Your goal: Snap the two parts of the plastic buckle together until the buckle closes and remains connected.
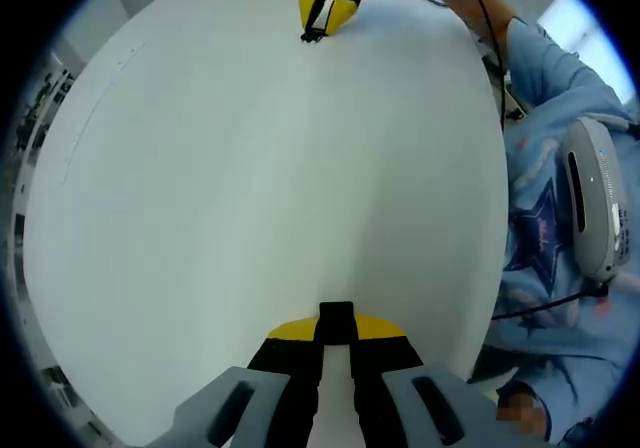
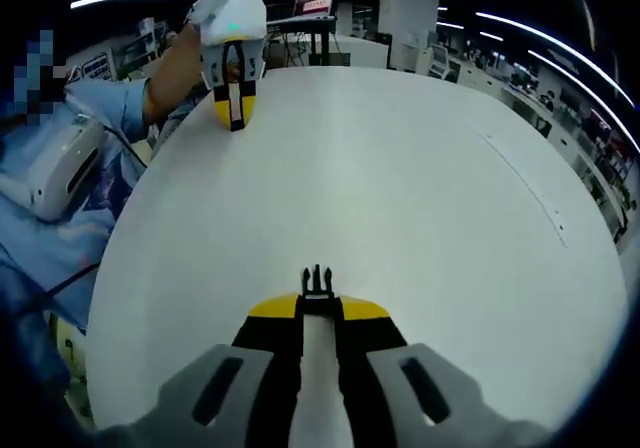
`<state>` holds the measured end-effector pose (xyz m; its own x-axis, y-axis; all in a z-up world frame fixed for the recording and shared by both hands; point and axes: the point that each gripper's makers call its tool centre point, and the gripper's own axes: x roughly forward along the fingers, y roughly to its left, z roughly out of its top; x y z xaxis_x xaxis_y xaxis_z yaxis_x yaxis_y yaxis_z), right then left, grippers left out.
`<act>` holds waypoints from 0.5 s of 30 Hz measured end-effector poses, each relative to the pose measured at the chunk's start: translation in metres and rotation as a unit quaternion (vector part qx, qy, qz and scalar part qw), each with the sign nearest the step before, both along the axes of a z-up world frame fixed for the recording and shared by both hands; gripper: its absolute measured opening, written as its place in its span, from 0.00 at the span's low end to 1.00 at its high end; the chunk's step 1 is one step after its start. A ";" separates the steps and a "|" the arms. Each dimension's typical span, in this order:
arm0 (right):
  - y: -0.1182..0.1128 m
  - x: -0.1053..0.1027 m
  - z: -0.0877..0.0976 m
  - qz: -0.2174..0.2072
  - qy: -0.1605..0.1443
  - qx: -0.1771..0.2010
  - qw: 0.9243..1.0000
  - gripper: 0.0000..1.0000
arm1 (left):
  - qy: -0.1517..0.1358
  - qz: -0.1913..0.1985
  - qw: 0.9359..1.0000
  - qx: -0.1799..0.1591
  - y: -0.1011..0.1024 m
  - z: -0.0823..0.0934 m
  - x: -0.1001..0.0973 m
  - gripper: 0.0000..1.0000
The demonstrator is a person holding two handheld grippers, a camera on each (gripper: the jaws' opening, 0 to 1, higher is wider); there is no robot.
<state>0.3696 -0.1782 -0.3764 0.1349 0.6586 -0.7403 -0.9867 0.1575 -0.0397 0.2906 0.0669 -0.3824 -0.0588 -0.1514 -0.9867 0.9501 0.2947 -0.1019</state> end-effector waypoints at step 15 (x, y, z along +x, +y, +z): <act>0.021 -0.032 -0.002 0.036 -0.001 0.011 0.999 0.12 | -0.001 0.001 1.000 -0.003 -0.001 0.001 -0.003 0.09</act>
<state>0.3374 -0.1568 -0.3783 0.0888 0.6824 -0.7255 -0.9954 0.0871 -0.0399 0.2881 0.0656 -0.3817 -0.0562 -0.1572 -0.9860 0.9497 0.2962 -0.1013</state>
